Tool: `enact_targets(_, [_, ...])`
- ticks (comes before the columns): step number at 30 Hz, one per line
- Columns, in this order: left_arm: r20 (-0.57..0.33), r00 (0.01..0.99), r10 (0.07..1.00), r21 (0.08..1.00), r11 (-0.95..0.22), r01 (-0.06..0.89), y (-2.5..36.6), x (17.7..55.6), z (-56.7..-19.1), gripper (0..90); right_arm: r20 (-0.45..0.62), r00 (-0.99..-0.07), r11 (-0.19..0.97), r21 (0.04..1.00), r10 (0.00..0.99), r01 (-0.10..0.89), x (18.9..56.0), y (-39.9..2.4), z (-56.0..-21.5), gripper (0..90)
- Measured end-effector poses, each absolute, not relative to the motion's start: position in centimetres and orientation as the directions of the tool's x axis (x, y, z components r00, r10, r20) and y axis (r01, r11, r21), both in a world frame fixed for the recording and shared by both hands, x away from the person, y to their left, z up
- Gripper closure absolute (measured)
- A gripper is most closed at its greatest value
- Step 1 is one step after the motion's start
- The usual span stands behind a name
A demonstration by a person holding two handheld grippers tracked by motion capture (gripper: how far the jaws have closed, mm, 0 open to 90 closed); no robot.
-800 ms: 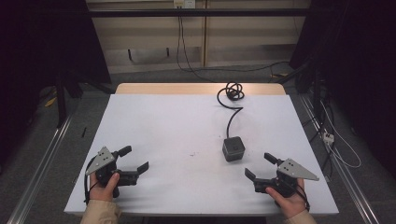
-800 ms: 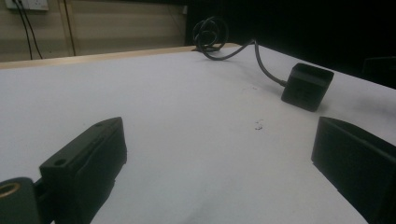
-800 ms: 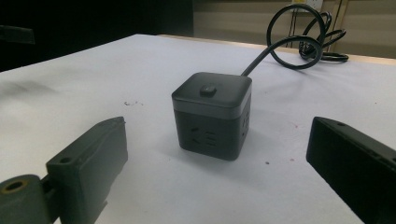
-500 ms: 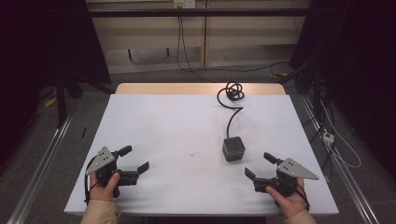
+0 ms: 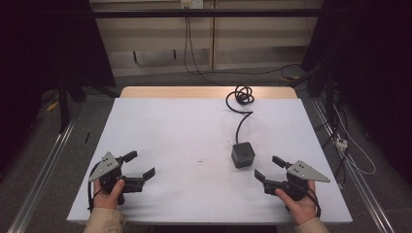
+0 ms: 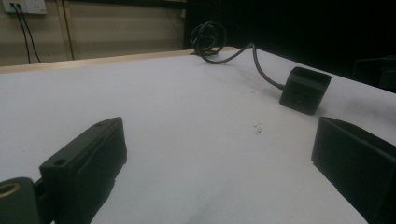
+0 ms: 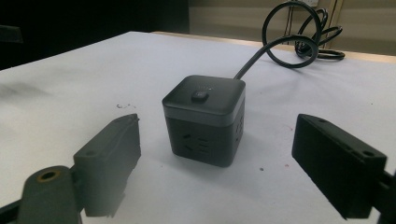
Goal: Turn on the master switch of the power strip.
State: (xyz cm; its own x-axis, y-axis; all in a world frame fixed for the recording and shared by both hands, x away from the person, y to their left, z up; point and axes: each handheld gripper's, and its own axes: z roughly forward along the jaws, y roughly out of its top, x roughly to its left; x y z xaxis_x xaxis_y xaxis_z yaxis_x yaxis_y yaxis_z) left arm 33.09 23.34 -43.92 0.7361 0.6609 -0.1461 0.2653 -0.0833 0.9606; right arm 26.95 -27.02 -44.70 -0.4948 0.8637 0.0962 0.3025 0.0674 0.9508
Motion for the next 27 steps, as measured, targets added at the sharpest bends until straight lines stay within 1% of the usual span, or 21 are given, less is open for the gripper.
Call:
enact_targets(3, [-0.145,0.737,0.660,0.960,-0.085,0.265,23.3,33.1,-43.9,3.0,0.097,-0.490,0.067,0.949,0.866,0.308,27.2,-27.1,-44.6,17.3])
enact_targets(5, [-0.145,0.739,0.658,0.960,-0.086,0.265,23.2,33.1,-43.9,3.0,0.101,-0.492,0.065,0.949,0.865,0.310,27.3,-27.1,-44.6,21.3])
enact_targets(7, [-0.146,0.738,0.659,0.960,-0.085,0.266,23.2,33.1,-43.9,3.0,0.095,-0.493,0.072,0.949,0.865,0.308,27.4,-27.1,-44.5,22.0])
enact_targets(8, [-0.147,0.738,0.658,0.960,-0.084,0.266,23.2,33.1,-44.0,3.0,0.097,-0.494,0.071,0.948,0.864,0.310,27.5,-27.1,-44.5,24.4])
enact_targets(13, [-0.151,0.736,0.660,0.960,-0.080,0.269,23.3,33.1,-44.0,3.0,0.096,-0.495,0.075,0.946,0.864,0.315,27.8,-27.1,-44.4,27.4])
enact_targets(17, [-0.153,0.736,0.659,0.959,-0.079,0.271,23.3,33.1,-44.0,3.0,0.098,-0.498,0.075,0.945,0.861,0.317,28.0,-27.0,-44.3,33.0])
enact_targets(19, [-0.153,0.737,0.659,0.959,-0.080,0.271,23.3,33.1,-44.0,3.0,0.099,-0.502,0.079,0.944,0.859,0.321,28.1,-26.9,-44.1,37.7])
enact_targets(20, [-0.152,0.737,0.658,0.959,-0.081,0.271,23.3,33.1,-44.0,3.0,0.099,-0.502,0.079,0.944,0.859,0.321,28.1,-26.9,-44.1,37.7])
enact_targets(27, [-0.153,0.737,0.658,0.959,-0.082,0.272,23.2,33.1,-44.0,3.0,0.109,-0.502,0.075,0.940,0.858,0.333,28.5,-27.1,-43.9,47.4])
